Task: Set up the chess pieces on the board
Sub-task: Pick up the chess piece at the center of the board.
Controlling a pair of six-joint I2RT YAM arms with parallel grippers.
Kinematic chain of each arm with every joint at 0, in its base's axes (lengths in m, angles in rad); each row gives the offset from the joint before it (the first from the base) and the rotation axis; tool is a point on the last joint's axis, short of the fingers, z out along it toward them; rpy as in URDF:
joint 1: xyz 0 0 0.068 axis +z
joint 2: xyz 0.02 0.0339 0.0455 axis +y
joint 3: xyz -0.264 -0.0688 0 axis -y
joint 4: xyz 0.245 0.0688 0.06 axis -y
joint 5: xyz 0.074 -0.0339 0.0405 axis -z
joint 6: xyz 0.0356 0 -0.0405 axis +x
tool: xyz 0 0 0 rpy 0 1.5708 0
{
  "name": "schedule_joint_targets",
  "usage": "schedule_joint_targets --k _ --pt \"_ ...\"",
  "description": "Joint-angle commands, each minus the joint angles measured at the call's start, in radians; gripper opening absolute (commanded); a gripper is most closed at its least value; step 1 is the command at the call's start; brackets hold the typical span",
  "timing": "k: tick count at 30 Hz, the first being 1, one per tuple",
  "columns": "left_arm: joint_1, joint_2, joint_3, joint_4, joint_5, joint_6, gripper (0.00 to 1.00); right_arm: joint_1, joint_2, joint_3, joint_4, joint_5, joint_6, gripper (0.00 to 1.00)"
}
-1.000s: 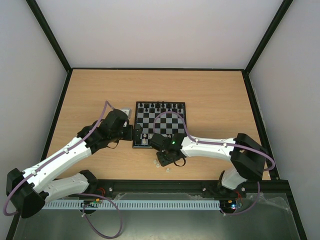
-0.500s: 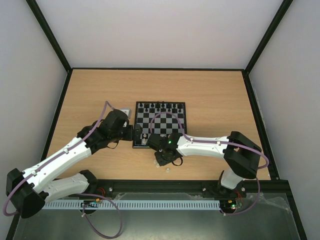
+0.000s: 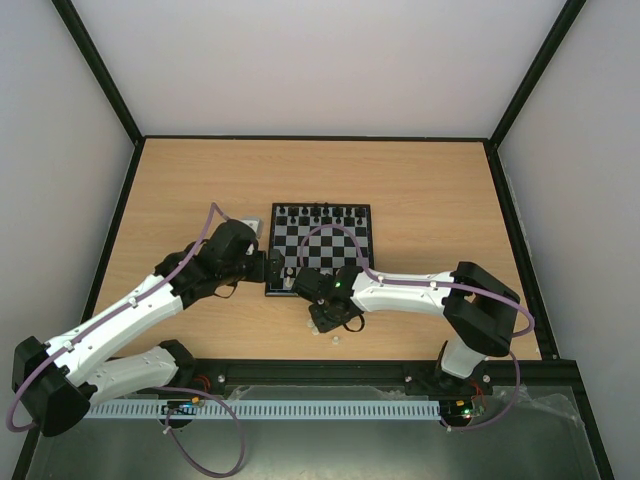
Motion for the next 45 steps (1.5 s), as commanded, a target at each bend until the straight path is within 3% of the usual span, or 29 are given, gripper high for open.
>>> schedule_joint_targets --k 1,24,45 --pt "-0.004 -0.014 -0.008 -0.005 -0.002 0.001 0.99 0.005 0.000 0.016 -0.027 0.017 -0.003 0.08" --pt "-0.004 -0.012 -0.010 -0.001 -0.005 0.000 0.99 -0.005 -0.071 0.027 -0.064 0.044 -0.008 0.04" --pt "-0.004 -0.016 -0.009 0.000 -0.001 0.004 0.99 -0.190 -0.039 0.193 -0.174 0.096 -0.166 0.04"
